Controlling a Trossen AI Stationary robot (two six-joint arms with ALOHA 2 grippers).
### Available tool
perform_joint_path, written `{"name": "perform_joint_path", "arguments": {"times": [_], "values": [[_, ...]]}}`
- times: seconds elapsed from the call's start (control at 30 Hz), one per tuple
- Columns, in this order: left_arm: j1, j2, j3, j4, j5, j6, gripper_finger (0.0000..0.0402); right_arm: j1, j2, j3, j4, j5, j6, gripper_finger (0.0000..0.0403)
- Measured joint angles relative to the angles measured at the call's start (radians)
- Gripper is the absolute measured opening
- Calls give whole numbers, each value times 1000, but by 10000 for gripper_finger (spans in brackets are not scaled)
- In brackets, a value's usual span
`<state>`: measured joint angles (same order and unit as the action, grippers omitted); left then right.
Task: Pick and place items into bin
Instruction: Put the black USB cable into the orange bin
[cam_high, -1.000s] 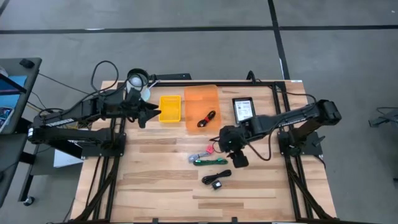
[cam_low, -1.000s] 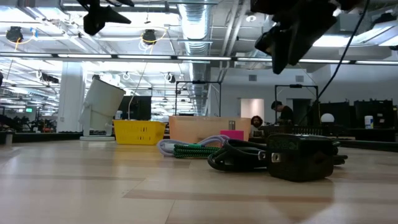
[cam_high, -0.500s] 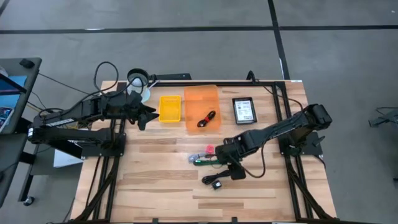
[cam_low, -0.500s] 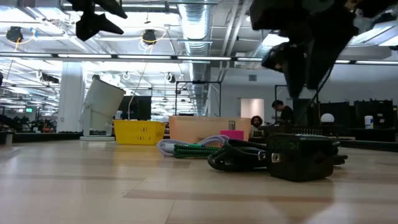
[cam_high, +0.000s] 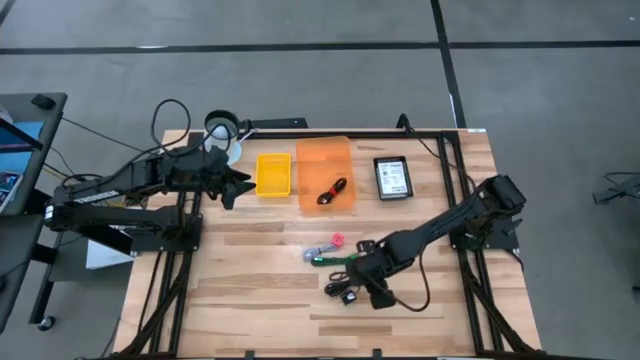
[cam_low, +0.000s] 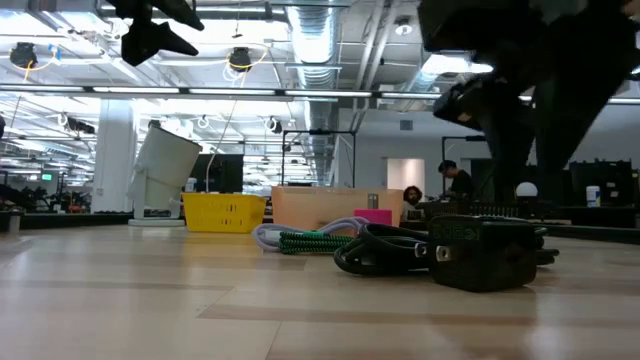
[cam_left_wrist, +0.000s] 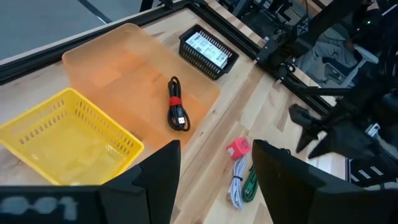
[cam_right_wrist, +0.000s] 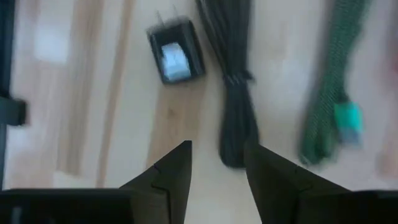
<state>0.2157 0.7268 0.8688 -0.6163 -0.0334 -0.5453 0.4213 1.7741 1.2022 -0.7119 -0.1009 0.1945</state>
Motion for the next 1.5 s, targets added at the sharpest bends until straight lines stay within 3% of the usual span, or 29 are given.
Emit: {"name": "perform_joint_path", "arguments": {"times": [0.67,1.13,1.27,1.5], "values": [[0,0,0,0,0,-16,189,-24,81,5,21,28,-115,132],[0,0,0,0,0,-21,189,-25,186,11,25,1,-77,130],[0,0,0,0,0,-21,189,-26,178,13,21,2,-38,111],[0,0,0,0,0,-21,189,-50,146,85,-92,-10,-9,37]]}}
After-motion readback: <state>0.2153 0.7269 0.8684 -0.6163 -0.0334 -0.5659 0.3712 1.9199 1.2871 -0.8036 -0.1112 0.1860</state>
